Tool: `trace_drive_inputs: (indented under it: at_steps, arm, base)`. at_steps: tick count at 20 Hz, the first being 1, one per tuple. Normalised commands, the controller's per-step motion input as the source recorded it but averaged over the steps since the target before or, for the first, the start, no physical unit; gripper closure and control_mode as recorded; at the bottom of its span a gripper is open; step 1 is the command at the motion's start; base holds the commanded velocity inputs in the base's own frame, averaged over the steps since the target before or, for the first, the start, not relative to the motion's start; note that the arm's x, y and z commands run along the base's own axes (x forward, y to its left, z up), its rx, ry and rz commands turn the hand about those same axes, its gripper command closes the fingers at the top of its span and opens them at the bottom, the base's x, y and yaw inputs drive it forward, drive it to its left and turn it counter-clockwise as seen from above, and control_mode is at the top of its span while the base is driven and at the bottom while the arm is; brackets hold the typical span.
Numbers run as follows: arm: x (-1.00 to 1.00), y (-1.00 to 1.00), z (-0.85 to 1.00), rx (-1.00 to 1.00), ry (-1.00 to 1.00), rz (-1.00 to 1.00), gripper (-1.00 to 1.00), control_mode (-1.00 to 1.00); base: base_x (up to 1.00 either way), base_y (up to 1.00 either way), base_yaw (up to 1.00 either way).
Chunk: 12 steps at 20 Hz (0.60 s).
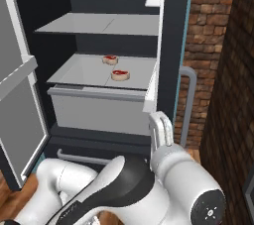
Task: Place the steak on the counter behind the older steak on the same shelf of the fridge to maintain FIFO order. Close the fridge door when finished.
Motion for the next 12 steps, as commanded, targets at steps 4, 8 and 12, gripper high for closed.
trace_drive_inputs:
  at_steps: [4,8,12]
  arm:
    - [0.27,-0.63,-0.11,0.23,0.0,-0.15,-1.0,-1.0]
    - [0.41,-0.47,-0.16,0.17,0.01,-0.17,-1.0,-1.0]
    - [0.55,-0.27,-0.12,0.1,0.03,-0.14,-1.0,-1.0]
  base:
    - [0.0,0.0,0.0]
    - [0.0,0.0,0.0]
    - [0.0,0.0,0.0]
